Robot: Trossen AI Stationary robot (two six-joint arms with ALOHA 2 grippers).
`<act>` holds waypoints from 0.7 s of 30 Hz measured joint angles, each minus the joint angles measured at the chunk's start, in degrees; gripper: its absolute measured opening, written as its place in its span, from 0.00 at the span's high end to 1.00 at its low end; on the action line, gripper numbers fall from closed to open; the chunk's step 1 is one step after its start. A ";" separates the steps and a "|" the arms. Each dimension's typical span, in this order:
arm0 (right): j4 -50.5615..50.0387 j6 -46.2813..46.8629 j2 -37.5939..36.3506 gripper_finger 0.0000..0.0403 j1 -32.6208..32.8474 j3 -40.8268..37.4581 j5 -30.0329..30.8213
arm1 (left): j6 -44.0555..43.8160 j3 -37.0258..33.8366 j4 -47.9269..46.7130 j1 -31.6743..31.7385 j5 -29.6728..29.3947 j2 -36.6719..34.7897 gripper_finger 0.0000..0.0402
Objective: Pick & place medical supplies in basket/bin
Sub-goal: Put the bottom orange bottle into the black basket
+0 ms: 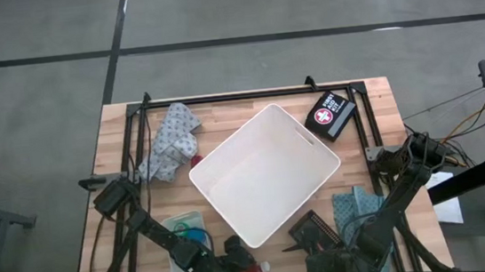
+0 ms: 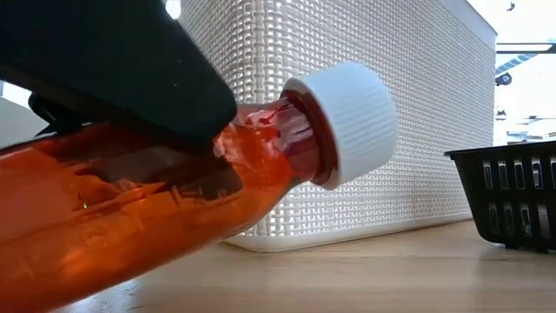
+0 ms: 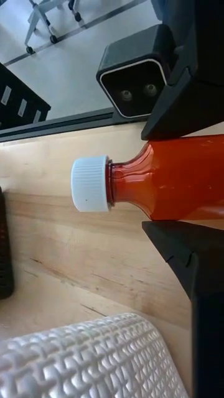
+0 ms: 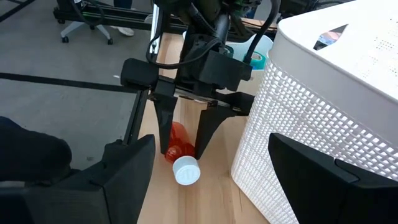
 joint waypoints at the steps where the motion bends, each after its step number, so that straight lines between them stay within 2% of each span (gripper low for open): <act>1: -0.01 0.00 0.00 0.23 0.00 0.00 0.00 | -0.02 0.00 -0.32 0.00 0.00 0.00 0.48; 21: 0.00 0.00 0.00 0.23 0.00 0.00 -0.02 | -0.26 -0.02 -0.90 0.00 0.02 0.09 0.33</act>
